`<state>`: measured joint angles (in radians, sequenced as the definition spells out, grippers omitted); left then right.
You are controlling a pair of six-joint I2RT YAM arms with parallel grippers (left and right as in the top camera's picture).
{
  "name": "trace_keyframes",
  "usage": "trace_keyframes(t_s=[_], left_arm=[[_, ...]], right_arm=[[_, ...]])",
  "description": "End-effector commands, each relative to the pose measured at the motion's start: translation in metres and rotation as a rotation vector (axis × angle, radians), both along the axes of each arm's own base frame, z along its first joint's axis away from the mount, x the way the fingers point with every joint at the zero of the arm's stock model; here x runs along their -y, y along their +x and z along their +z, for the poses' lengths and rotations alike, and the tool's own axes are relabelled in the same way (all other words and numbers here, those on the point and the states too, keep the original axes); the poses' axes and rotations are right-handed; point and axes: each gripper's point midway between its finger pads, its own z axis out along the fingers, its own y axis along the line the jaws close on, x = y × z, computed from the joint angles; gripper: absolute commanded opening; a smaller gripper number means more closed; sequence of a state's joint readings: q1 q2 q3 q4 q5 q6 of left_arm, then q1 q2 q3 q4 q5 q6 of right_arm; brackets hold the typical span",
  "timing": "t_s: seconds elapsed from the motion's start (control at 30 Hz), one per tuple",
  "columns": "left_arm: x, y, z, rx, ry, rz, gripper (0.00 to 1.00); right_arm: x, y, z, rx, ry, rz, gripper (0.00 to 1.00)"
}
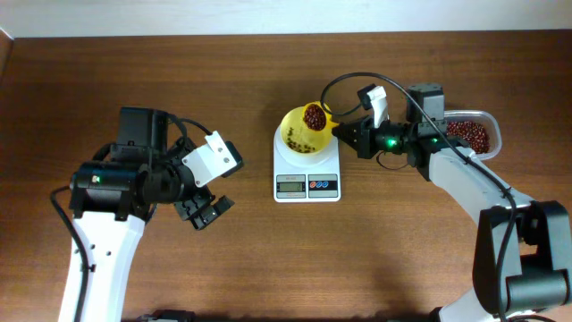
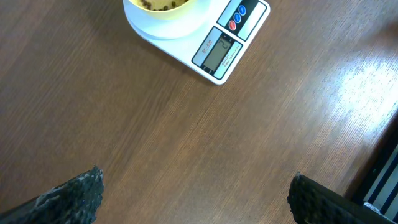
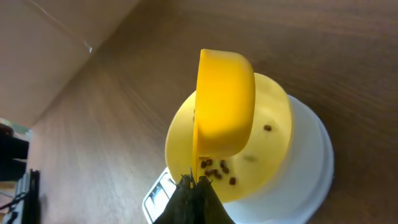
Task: Scoop item into bowl and weigh 50g on scale
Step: 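Tilt the scoop with the right gripper to pour beans into bowl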
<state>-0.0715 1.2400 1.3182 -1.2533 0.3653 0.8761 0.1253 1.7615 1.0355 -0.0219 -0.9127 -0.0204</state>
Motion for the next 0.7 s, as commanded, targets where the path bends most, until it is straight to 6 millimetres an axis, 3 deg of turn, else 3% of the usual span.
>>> trace_keyframes(t_s=[0.0, 0.13, 0.2, 0.3, 0.57, 0.67], left_arm=[[-0.001, -0.001, -0.004, -0.007, 0.007, -0.012, 0.99], [-0.001, -0.001, -0.004, -0.006, 0.007, -0.012, 0.99], [-0.001, -0.001, -0.004, -0.007, 0.007, -0.012, 0.99], [-0.001, -0.001, -0.004, -0.007, 0.007, -0.012, 0.99], [-0.001, -0.001, -0.004, -0.007, 0.007, -0.012, 0.99], [-0.001, -0.001, -0.004, -0.007, 0.007, -0.012, 0.99]], right_arm=[[0.000, 0.002, 0.005, 0.050, -0.030, -0.004, 0.04], [0.000, 0.001, 0.005, 0.073, -0.043, 0.012, 0.04], [-0.010, -0.011, -0.004, 0.138, -0.105, 0.100, 0.04], [-0.016, -0.009, -0.014, 0.139, -0.182, 0.075, 0.04], [-0.020, -0.010, -0.007, 0.155, -0.164, 0.090, 0.04], [-0.018, -0.006, -0.012, 0.152, -0.193, 0.069, 0.04]])
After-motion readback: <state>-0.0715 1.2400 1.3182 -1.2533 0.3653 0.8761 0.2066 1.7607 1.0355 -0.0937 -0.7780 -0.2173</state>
